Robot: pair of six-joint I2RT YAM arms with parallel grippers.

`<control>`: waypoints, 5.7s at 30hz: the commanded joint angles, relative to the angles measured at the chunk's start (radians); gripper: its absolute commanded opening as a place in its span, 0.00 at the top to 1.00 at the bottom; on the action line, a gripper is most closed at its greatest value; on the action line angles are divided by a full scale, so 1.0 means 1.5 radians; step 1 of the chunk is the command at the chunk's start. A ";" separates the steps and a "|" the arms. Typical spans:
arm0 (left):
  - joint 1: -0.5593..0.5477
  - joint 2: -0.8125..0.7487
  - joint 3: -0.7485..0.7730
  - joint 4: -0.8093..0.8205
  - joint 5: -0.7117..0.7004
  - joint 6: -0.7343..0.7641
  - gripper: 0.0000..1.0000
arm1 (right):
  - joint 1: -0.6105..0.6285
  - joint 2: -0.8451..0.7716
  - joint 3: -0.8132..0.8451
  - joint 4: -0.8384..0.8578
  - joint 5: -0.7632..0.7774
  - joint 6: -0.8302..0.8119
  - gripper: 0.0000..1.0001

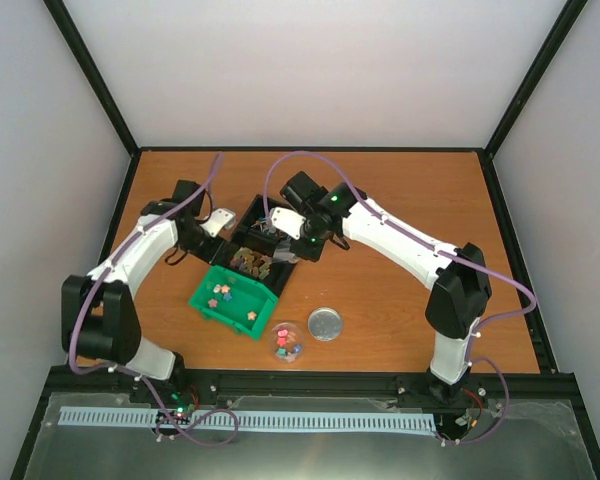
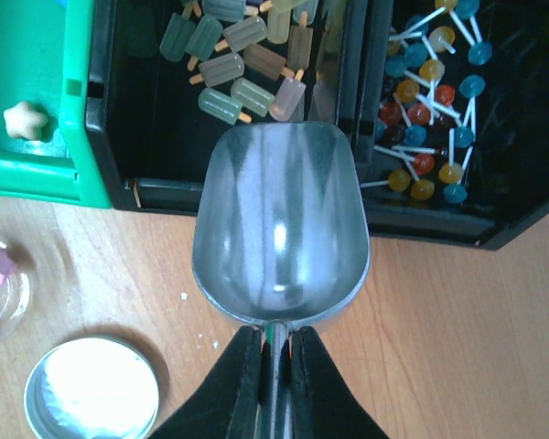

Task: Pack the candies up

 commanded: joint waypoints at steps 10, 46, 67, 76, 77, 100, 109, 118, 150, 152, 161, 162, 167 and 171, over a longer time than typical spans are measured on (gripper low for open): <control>-0.010 0.051 0.007 0.044 0.055 -0.087 0.79 | 0.015 0.047 0.038 -0.067 0.019 0.073 0.97; -0.011 0.054 -0.025 0.044 0.100 -0.092 0.99 | 0.040 0.187 0.031 0.031 -0.065 0.042 0.97; -0.011 0.076 -0.021 0.037 0.093 -0.087 0.99 | -0.013 0.005 -0.383 0.655 -0.295 0.092 0.97; -0.009 0.076 -0.019 0.034 0.067 -0.082 0.99 | -0.077 -0.057 -0.488 0.769 -0.362 0.114 0.97; -0.008 0.080 -0.015 0.035 0.069 -0.083 0.99 | -0.076 -0.048 -0.483 0.782 -0.370 0.129 0.97; -0.008 0.117 0.009 0.023 0.069 -0.081 0.99 | -0.123 -0.093 -0.606 0.952 -0.451 0.085 0.97; -0.008 0.112 0.013 0.030 0.067 -0.086 0.99 | -0.127 -0.173 -0.591 0.791 -0.422 -0.054 0.97; -0.008 0.102 0.012 0.033 0.071 -0.085 0.99 | -0.128 -0.212 -0.529 0.588 -0.371 -0.143 0.97; -0.017 0.091 0.016 0.033 0.093 -0.097 0.99 | -0.042 0.063 0.064 -0.123 -0.019 -0.119 0.97; -0.020 0.091 0.014 0.034 0.093 -0.098 0.99 | -0.039 0.082 0.106 -0.151 -0.017 -0.132 0.97; -0.028 0.097 0.015 0.040 0.083 -0.107 0.99 | -0.005 0.175 0.220 -0.261 0.012 -0.161 0.97; -0.028 0.098 0.016 0.041 0.083 -0.108 0.99 | -0.001 0.187 0.232 -0.272 0.014 -0.160 0.97; -0.032 0.104 0.015 0.041 0.082 -0.108 0.99 | 0.004 0.245 0.272 -0.302 0.026 -0.152 0.97; -0.034 0.111 0.014 0.045 0.088 -0.109 0.99 | 0.005 0.287 0.301 -0.302 0.022 -0.148 0.97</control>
